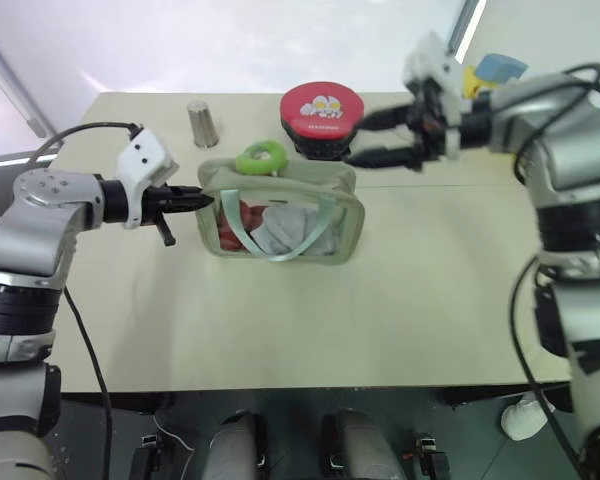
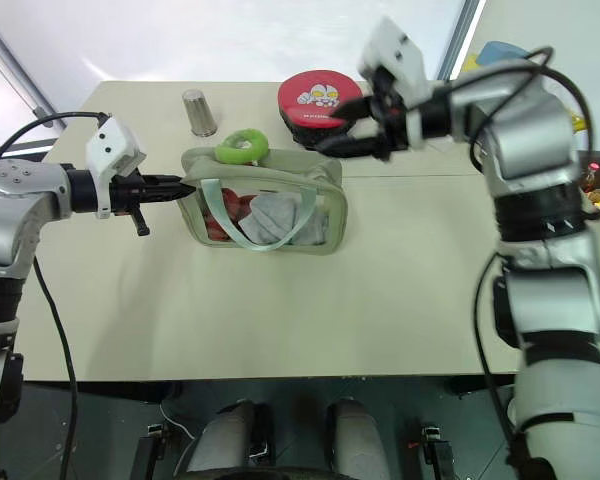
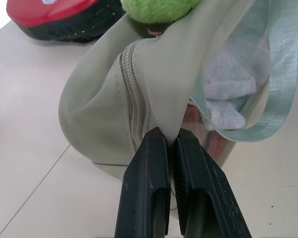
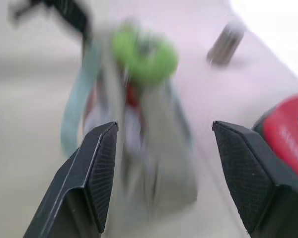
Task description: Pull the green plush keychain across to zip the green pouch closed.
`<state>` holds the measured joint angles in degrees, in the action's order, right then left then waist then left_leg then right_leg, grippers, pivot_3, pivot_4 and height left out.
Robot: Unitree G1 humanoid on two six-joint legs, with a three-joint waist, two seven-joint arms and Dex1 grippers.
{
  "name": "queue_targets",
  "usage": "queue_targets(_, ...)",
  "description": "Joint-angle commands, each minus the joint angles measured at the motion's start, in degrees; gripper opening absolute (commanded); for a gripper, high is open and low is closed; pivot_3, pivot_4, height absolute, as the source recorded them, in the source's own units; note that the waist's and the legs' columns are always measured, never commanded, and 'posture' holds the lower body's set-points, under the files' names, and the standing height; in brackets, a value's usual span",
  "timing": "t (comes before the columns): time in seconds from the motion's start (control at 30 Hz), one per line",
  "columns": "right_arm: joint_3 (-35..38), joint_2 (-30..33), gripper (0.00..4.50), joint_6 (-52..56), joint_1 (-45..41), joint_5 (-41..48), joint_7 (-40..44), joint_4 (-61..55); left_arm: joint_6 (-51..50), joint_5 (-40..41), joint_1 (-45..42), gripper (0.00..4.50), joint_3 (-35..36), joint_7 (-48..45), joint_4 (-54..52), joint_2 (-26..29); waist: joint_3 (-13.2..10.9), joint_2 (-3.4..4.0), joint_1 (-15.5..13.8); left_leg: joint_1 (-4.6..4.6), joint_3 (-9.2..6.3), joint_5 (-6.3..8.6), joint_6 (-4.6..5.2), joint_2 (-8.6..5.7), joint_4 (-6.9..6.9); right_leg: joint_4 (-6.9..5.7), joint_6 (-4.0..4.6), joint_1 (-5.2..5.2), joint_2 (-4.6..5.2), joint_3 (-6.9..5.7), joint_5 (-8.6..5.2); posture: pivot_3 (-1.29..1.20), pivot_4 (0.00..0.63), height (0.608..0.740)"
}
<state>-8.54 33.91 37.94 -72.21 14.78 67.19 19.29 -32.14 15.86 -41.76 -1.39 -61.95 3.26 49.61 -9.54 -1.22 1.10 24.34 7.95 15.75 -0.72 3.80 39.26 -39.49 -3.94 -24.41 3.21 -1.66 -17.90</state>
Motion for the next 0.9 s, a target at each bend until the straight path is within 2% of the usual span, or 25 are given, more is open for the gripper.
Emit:
queue_targets(0.03,0.69,-7.24,3.13,-4.03,-4.39,-1.7,-6.87,8.41,0.71,-0.26,-1.22,0.0,-0.03,-0.1,-1.09,-0.01,0.0,0.0,-0.02,0.01,0.0,0.0,0.0,0.0,0.0,0.0,0.0,-0.01,0.01,0.0,0.0,0.0,0.15,0.74)
queue_targets(0.23,-0.01,-16.09,3.13,-10.97,-9.19,-5.76,-12.67,23.75,-0.09,-0.01,-0.09,0.0,0.38,-0.06,-2.85,0.16,-0.01,-0.01,-0.2,0.13,0.01,0.0,0.0,-0.06,0.01,0.05,-0.01,-0.04,0.15,-0.02,0.0,0.0,0.15,0.74)
queue_targets(0.5,-0.84,-18.24,3.13,-12.7,-9.81,-7.96,-10.66,28.08,-0.33,0.09,1.21,0.0,1.26,0.21,-3.79,1.05,-0.01,0.0,0.06,0.11,-0.02,0.0,0.0,-0.05,0.01,0.02,-0.01,-0.04,0.14,-0.03,0.01,0.0,0.15,0.74)
queue_targets(0.6,-0.11,-18.32,2.24,-12.34,-9.57,-7.78,-10.33,27.69,-0.24,0.09,1.28,0.0,1.28,0.43,-3.71,0.98,-0.01,0.0,0.07,0.11,-0.03,0.0,0.0,-0.04,0.01,0.01,-0.01,-0.04,0.13,-0.03,0.0,0.0,0.15,0.74)
queue_targets(0.73,0.52,-17.46,0.12,-11.79,-9.06,-7.55,-10.22,26.09,0.47,-0.22,1.02,0.0,0.81,0.63,-2.93,0.51,-0.01,0.0,0.03,0.11,-0.03,0.0,0.0,-0.04,0.01,0.02,-0.01,-0.04,0.13,-0.03,0.01,0.0,0.15,0.74)
queue_targets(0.9,1.37,-14.13,0.05,-8.4,-7.51,-7.14,-10.07,20.67,1.45,-0.68,0.35,0.0,0.39,0.57,-1.7,0.14,-0.01,0.0,-0.09,0.11,-0.03,0.0,0.0,-0.04,0.01,0.02,-0.01,-0.04,0.14,-0.03,0.01,0.0,0.15,0.74)
